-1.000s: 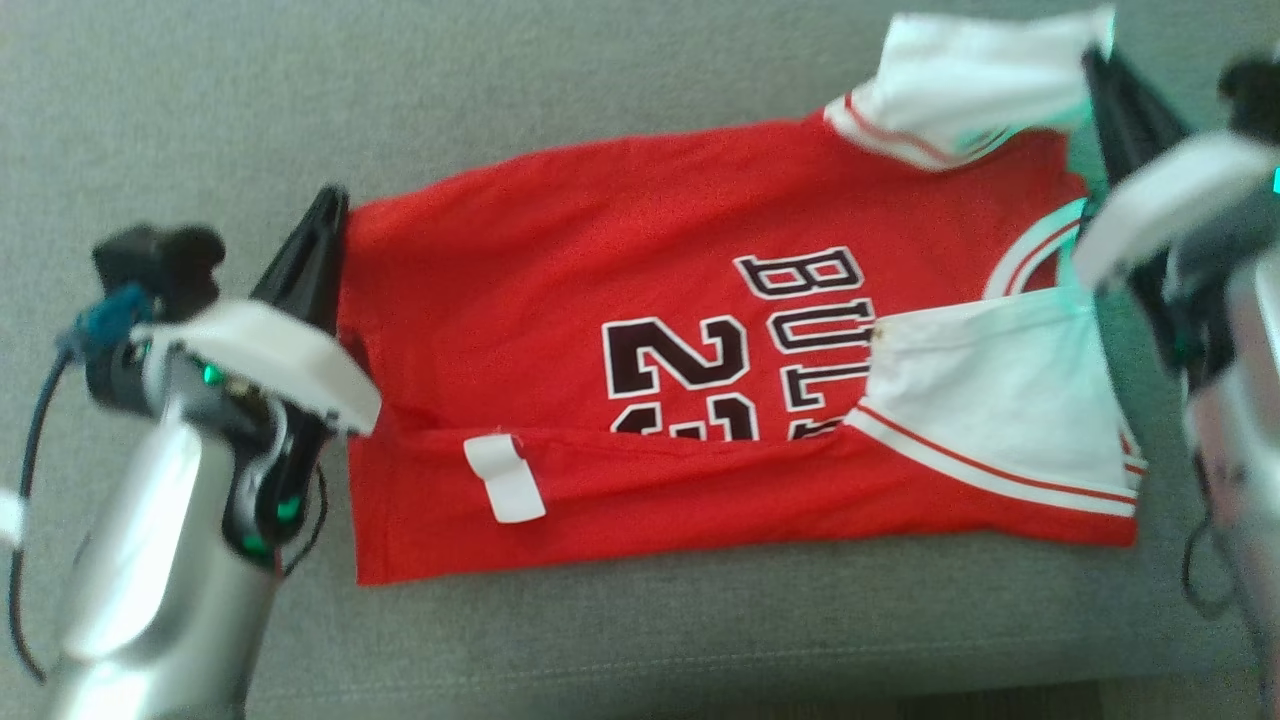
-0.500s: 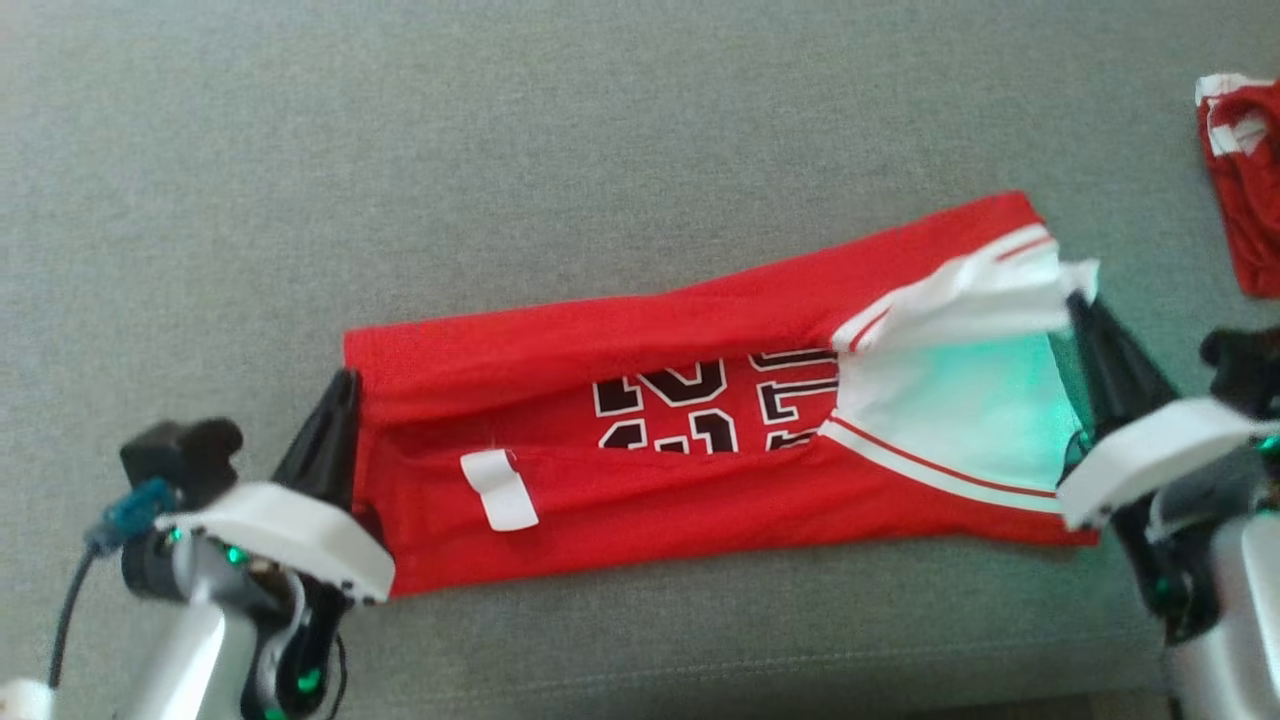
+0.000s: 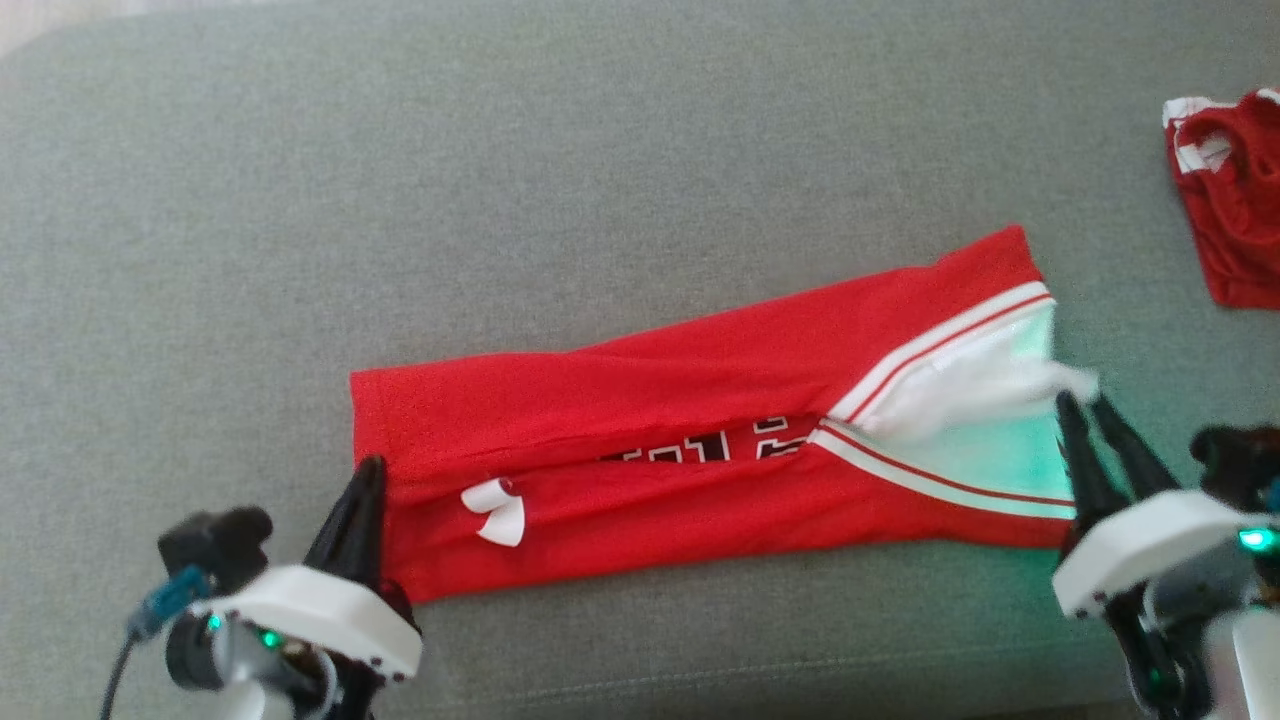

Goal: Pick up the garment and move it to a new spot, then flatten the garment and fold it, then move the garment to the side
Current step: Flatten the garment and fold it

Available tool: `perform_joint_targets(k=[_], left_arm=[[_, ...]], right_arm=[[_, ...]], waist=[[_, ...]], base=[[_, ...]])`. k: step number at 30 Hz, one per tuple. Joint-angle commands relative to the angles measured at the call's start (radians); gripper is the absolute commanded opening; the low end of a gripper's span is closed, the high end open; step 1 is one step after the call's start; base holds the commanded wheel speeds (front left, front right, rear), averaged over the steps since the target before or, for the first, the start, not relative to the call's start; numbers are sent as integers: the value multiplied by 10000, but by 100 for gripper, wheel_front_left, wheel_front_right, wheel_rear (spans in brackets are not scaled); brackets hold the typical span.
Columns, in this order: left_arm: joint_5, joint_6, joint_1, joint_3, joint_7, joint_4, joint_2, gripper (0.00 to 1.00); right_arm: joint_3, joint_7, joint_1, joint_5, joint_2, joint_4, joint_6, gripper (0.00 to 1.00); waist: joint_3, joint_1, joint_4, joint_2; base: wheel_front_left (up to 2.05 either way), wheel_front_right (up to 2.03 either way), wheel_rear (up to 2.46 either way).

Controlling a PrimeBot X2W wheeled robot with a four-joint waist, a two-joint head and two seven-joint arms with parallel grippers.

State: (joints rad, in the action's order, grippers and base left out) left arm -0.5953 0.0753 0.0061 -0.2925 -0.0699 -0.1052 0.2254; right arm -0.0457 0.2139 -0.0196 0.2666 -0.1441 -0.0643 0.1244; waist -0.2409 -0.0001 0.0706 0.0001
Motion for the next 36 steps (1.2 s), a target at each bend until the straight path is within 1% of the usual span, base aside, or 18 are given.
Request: perform_joint_targets(k=[1,8,14,18,23,26,31,36], left_arm=[[-65,51,-45,319,-239,430,-23,100],[133,440,437,564,-836,1057,-10,100],[244,514,230,578,-919,1133,34,100],[324,566,-94,568,-1030,1030,-25,100],[356,614,-413,534,-1157,815,-162,100],[412,638,-497,441,-1189,751,-229,100],[509,663,-649,308,-1257,639,-312,100],[542,670,-778,246,-1346,520,-389,100]], right_arm=[[17,-94,181,-75,-75,468,63,100],[-484,29,901,-224,50,1071,63,100],[-589,235,815,-344,75,1402,63,100],[-565,520,469,-471,33,1338,63,100],[-504,1224,-203,-912,-148,836,63,100],[-333,1834,-750,-1035,-413,329,63,100],[-25,2883,-1631,-740,-932,-666,63,100],[303,3689,-2077,-37,-1282,-1295,63,100]], waist=[[137,1,-37,-1],[488,1,-166,-1],[635,1,-191,-1],[735,1,-215,-1],[773,1,-285,-1],[693,1,-389,-1],[462,1,-690,-1],[253,1,-981,-1]], base=[[0,0,0],[0,0,0],[0,0,0],[0,0,0],[0,0,0],[0,0,0],[0,0,0],[0,0,0]])
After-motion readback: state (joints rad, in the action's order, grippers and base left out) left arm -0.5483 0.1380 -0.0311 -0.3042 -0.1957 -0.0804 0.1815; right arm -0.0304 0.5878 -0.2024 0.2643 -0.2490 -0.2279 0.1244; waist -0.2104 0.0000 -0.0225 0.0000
